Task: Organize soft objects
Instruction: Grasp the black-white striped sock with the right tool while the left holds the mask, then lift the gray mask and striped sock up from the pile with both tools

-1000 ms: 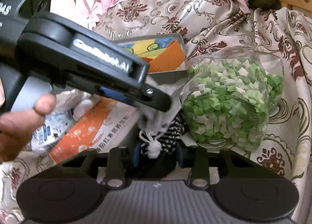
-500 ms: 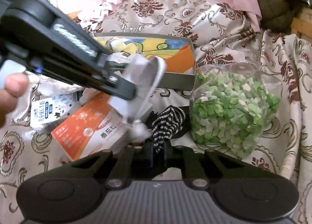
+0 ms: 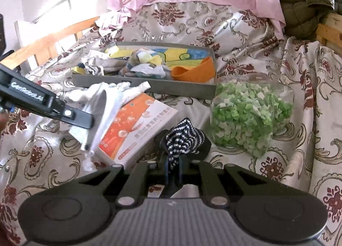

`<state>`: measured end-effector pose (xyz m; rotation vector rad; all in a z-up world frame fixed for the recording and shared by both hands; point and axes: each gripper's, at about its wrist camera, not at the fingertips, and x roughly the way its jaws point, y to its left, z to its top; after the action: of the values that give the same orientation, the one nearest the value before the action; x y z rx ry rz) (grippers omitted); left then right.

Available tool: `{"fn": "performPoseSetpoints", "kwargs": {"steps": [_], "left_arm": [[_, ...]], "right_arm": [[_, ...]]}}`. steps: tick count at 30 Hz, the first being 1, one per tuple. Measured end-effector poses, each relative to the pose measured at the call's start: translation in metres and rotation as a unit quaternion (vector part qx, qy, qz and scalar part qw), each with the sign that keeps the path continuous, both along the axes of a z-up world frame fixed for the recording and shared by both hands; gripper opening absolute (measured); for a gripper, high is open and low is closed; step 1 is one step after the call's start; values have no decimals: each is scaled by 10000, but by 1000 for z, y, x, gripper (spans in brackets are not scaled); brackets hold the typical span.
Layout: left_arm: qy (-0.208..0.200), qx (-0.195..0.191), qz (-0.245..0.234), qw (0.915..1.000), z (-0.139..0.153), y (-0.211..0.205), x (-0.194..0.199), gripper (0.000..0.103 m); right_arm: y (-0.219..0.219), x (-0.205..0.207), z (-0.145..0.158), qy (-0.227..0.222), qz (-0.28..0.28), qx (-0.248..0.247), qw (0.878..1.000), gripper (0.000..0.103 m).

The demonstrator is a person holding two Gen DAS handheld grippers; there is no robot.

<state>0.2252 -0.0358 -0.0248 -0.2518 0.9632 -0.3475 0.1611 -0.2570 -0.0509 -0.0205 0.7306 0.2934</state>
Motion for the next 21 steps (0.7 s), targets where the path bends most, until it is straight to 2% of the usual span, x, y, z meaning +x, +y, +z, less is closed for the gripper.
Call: {"fn": "performPoseSetpoints", "kwargs": {"steps": [5, 10, 16, 18, 21], "left_arm": [[13, 114, 54, 9999, -1, -7, 5, 20], [3, 106, 25, 9999, -4, -20, 11, 41], [-102, 346, -81, 9993, -9, -36, 12, 54], [-226, 458, -146, 9986, -11, -41, 12, 58], [-375, 659, -159, 9970, -12, -48, 11, 59]], "right_arm": [[-8, 8, -8, 179, -205, 113, 9996, 22], [-19, 11, -7, 232, -348, 489, 9979, 47], [-20, 19, -9, 225, -437, 563, 9972, 59], [-20, 24, -13, 248, -484, 522, 9972, 60], [-20, 31, -19, 286, -536, 472, 9970, 61]]}}
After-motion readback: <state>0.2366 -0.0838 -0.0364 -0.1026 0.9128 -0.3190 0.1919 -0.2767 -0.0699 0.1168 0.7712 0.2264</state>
